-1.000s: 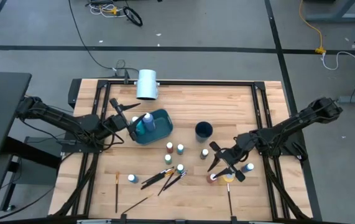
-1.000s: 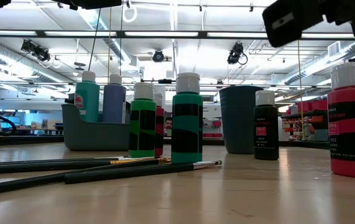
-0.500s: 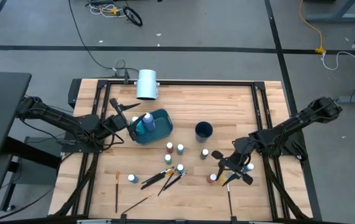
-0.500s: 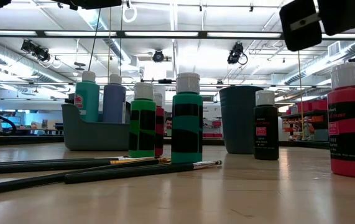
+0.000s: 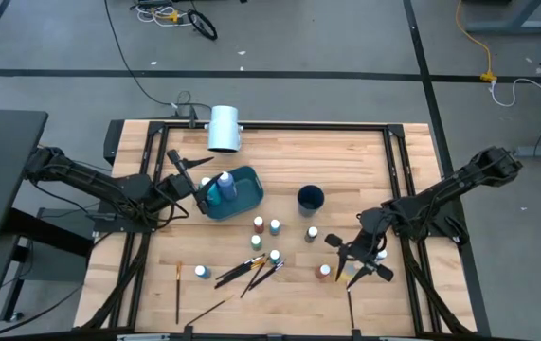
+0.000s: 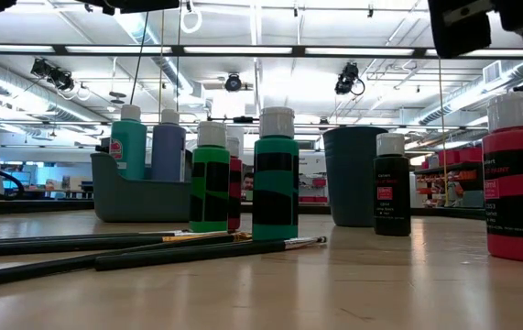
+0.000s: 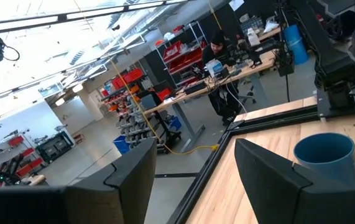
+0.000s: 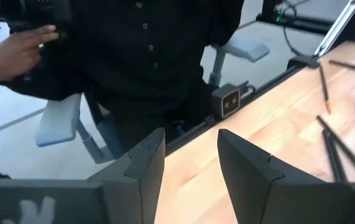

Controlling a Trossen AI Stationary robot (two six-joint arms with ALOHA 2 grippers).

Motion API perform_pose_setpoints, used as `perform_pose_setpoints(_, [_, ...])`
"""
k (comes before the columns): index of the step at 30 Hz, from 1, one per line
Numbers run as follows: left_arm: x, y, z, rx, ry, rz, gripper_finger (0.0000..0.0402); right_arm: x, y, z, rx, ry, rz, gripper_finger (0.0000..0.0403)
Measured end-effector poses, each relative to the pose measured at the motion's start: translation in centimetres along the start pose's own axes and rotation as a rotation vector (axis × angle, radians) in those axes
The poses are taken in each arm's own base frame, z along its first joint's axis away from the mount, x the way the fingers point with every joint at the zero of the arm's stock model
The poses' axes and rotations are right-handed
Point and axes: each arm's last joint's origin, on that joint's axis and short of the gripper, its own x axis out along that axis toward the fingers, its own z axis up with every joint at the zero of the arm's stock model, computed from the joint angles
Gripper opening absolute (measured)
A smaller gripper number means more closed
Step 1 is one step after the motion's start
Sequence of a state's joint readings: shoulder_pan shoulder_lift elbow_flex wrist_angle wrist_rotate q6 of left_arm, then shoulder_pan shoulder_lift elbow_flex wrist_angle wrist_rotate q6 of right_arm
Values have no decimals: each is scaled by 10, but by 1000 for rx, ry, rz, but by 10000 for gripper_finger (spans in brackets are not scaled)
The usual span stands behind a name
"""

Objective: Pick & Place Paint Supplies
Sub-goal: Put the large yellow paint bottle into the blue bin

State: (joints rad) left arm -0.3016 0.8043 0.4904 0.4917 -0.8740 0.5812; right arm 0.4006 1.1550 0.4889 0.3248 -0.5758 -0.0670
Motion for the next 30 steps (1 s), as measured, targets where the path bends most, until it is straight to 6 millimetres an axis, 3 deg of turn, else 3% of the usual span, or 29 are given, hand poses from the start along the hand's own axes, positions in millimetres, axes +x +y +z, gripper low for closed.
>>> perform_pose_setpoints(10, [0, 0, 0, -2, 0, 0, 229, 1, 6, -15, -135, 2, 4, 151])
perform_pose_setpoints(17, [0, 0, 0, -2, 0, 0, 229, 0, 5, -30, -126, 16, -49, 144])
perform_pose_setpoints(30, [0, 0, 0, -2, 0, 0, 229, -1, 3, -29, -127, 26, -134, 103])
